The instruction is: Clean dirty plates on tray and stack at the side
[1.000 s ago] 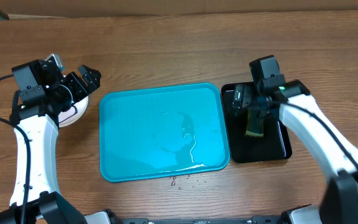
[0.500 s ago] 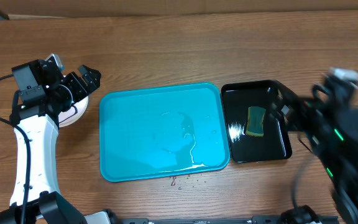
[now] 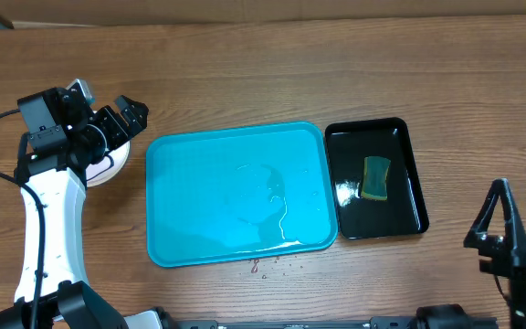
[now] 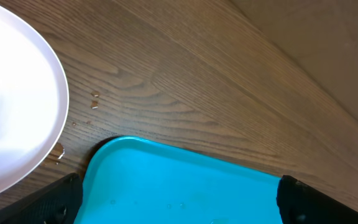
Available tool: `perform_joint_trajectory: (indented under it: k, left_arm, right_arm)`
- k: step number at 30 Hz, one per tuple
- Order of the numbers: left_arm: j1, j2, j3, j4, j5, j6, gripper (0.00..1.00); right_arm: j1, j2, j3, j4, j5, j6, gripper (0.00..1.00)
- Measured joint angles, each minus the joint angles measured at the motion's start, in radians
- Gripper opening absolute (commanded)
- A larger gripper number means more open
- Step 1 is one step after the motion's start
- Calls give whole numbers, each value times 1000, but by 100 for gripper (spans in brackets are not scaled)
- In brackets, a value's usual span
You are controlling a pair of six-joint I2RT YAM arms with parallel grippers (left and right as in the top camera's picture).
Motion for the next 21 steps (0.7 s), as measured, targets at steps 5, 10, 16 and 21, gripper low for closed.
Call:
perform_joint_trajectory:
  k: [5,10,16,21]
  left_arm:
    - [0,0,0,-1,0,0,100]
    - [0,0,0,0,0,0,100]
    - [0,0,0,0,0,0,100]
    - [0,0,0,0,0,0,100]
  right_arm:
    - [-30,-91,-285,403,-84,-7,100]
    - [-32,-187,-559,640,-156,-8,100]
    - [-32,-213,-724,624,-183,-7,100]
    - [-32,-214,-797,564,-190,-8,100]
